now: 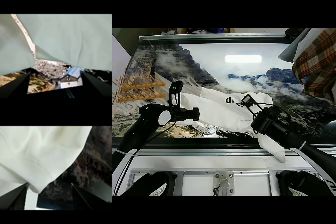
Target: Fold the clothes and pants, and hang the long-sleeved shirts on hangers.
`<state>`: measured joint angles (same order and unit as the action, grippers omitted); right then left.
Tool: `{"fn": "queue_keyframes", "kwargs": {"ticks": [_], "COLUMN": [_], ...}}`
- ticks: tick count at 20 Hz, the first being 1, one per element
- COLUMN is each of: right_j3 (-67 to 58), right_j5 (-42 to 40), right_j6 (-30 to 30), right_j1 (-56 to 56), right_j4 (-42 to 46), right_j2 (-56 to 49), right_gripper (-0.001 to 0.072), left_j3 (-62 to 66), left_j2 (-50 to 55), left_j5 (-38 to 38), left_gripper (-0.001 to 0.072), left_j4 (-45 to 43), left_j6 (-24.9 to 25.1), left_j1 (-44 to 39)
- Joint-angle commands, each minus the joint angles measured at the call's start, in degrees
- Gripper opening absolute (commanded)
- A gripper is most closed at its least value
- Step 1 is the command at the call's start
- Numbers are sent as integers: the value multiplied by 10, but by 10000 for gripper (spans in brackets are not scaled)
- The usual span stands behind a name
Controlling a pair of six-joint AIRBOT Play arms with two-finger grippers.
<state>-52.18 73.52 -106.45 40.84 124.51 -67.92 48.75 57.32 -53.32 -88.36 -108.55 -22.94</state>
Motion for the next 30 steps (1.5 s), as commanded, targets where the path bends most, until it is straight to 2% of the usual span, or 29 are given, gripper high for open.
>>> {"fn": "queue_keyframes", "kwargs": {"ticks": [1,8,11,17,18,19,20,22,23,26,28,30], "right_j3": [0,-1,-1,-1,-1,-1,-1,-1,-1,-13,-36,-50], "right_j5": [0,-10,-44,-71,-71,-71,-71,-65,-56,-40,-24,-15], "right_j6": [-10,-7,-8,-26,-35,-40,-40,-40,-40,-40,-40,-82], "right_j1": [-2,-19,-19,-31,-37,-44,-50,-61,-62,-61,-61,-61], "right_j4": [-18,-18,-17,21,21,21,20,18,18,-33,-117,-205], "right_j2": [7,-1,-20,-64,-67,-68,-68,-67,-66,-30,18,73], "right_gripper": [589,589,589,586,565,377,221,112,33,33,34,34], "left_j3": [0,0,0,0,0,0,0,0,0,0,0,0], "left_j2": [0,0,0,0,0,0,0,0,0,0,0,0], "left_j5": [0,0,0,-1,-1,-1,0,0,0,0,2,24], "left_gripper": [678,678,678,678,677,678,678,678,678,678,678,677], "left_j4": [0,0,0,0,0,0,0,0,0,20,64,92], "left_j6": [0,0,0,0,0,0,0,0,0,-6,-8,-22], "left_j1": [0,0,0,0,0,0,0,0,0,0,-4,-28]}}
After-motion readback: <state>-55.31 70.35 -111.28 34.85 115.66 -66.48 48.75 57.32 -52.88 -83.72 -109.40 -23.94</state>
